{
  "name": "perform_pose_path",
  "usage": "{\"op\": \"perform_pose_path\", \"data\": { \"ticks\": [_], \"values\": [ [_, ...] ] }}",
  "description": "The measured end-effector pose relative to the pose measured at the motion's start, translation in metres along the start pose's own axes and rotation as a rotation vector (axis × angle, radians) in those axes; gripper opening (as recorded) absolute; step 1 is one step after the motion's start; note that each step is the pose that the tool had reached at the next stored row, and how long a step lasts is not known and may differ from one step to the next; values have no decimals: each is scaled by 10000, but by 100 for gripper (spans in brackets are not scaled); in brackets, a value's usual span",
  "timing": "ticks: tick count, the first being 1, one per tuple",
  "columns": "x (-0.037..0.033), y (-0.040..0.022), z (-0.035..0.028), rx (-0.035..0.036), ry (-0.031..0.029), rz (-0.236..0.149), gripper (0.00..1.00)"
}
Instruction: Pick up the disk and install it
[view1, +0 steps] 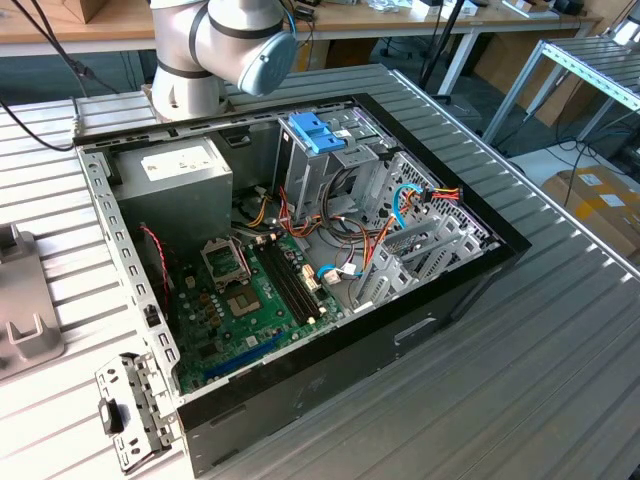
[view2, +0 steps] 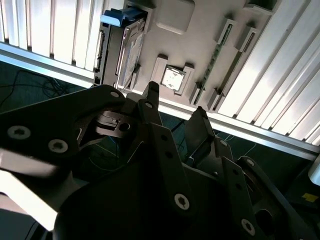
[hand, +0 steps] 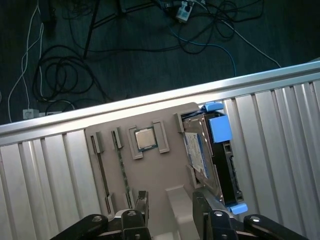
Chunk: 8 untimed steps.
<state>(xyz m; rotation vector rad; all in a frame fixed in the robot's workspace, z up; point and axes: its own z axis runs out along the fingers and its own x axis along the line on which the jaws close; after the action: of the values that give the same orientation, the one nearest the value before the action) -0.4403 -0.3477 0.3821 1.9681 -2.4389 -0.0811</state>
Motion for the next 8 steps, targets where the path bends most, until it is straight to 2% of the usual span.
{"op": "perform_pose_path", "data": {
  "ticks": [8],
  "values": [
    [-27, 6, 8, -2, -9, 0, 48]
  ]
}}
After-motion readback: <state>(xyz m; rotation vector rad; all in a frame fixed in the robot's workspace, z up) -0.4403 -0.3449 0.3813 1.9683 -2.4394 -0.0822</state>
